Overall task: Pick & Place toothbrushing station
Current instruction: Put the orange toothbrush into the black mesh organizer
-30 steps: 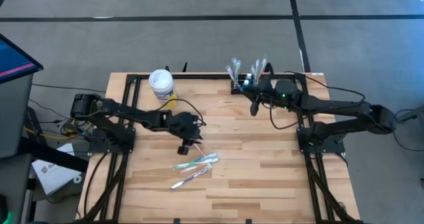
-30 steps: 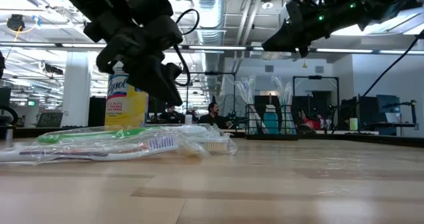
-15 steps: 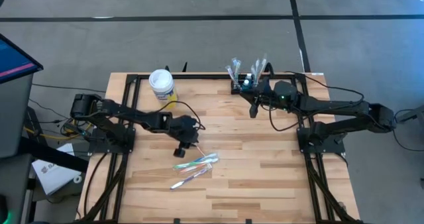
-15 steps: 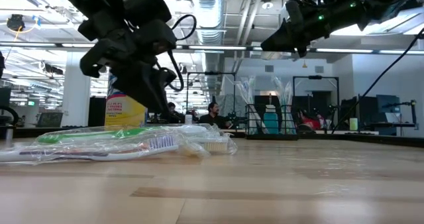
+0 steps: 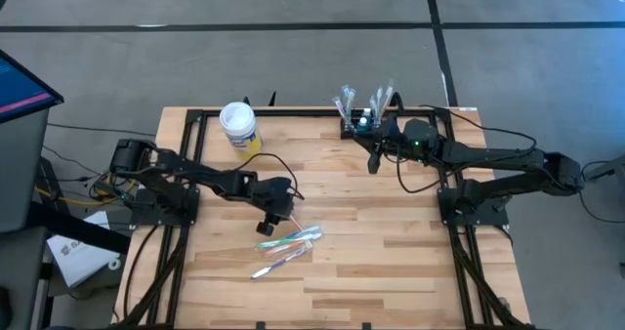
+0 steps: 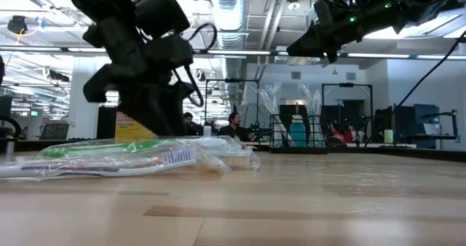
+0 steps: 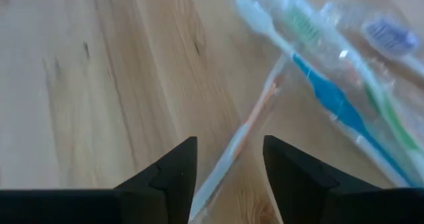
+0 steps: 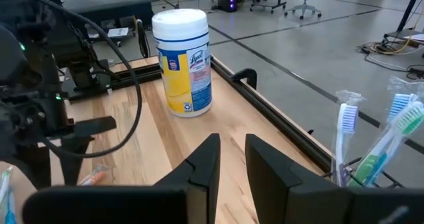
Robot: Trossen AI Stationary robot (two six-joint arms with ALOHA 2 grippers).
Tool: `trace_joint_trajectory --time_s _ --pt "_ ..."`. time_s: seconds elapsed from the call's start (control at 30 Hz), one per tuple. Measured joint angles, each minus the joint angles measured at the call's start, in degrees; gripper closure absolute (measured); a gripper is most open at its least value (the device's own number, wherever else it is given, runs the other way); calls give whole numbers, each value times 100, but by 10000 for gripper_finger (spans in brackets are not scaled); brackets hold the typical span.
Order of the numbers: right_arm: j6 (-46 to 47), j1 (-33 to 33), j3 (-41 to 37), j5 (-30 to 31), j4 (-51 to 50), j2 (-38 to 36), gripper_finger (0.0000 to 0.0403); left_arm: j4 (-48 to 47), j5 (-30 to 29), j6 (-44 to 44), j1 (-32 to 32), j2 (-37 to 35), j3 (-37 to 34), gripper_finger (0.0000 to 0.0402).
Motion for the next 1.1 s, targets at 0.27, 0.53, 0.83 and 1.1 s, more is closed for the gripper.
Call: trace_joint_trajectory --time_s 0.27,0.53,0.83,1.1 --pt "0 0 0 0 -4 0 339 51 1 222 0 173 -1 228" --pt "0 0 0 0 -8 1 339 109 5 278 4 521 1 242" --pt "0 0 0 0 -15 0 339 93 28 278 4 529 4 292" --pt "-2 0 0 0 -17 0 339 113 -144 277 4 529 4 386"
